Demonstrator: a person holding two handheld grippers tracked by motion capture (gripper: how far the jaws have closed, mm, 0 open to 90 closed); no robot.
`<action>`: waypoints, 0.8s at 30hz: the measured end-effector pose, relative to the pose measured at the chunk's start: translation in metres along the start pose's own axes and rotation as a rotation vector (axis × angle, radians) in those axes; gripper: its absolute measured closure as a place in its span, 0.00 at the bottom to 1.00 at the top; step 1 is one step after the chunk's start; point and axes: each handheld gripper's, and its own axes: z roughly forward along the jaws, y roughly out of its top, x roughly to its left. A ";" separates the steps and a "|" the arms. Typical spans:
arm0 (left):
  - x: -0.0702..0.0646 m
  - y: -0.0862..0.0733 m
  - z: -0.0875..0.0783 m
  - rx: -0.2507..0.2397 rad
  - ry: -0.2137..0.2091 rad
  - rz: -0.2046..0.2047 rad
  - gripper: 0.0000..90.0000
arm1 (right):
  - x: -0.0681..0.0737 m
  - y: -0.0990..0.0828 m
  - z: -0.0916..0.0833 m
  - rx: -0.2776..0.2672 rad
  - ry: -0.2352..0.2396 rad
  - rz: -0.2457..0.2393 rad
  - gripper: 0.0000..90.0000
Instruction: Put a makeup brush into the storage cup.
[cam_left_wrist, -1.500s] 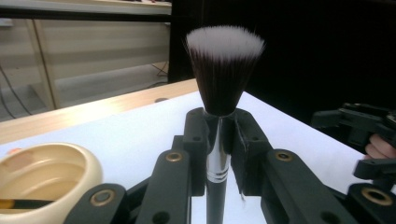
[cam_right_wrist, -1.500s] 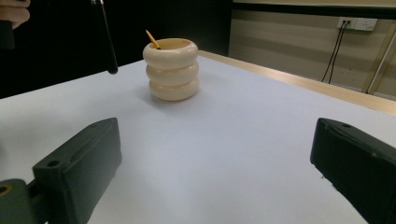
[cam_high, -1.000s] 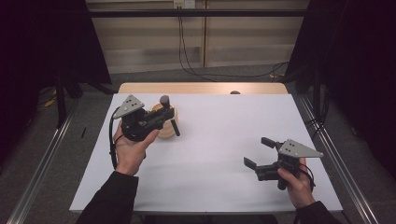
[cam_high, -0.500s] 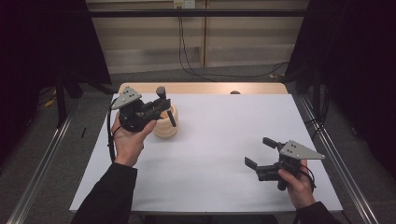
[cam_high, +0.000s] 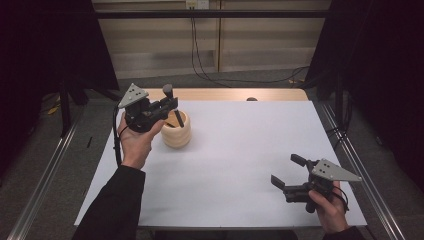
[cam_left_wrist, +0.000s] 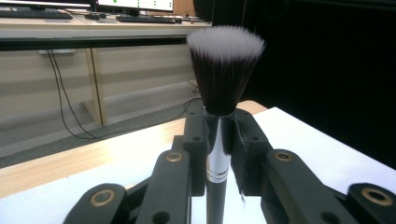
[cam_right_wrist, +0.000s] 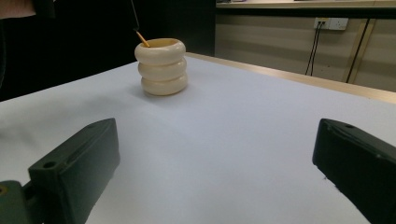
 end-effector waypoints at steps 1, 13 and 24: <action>0.001 0.001 0.001 -0.001 0.010 0.001 0.86 | 0.000 -0.001 -0.001 0.004 -0.001 0.004 0.00; 0.019 0.003 0.014 0.009 0.052 0.001 0.86 | -0.002 -0.006 -0.001 0.025 -0.006 0.002 0.00; 0.026 -0.009 0.030 0.046 0.091 0.011 0.86 | -0.004 -0.007 -0.001 0.027 -0.008 -0.006 0.01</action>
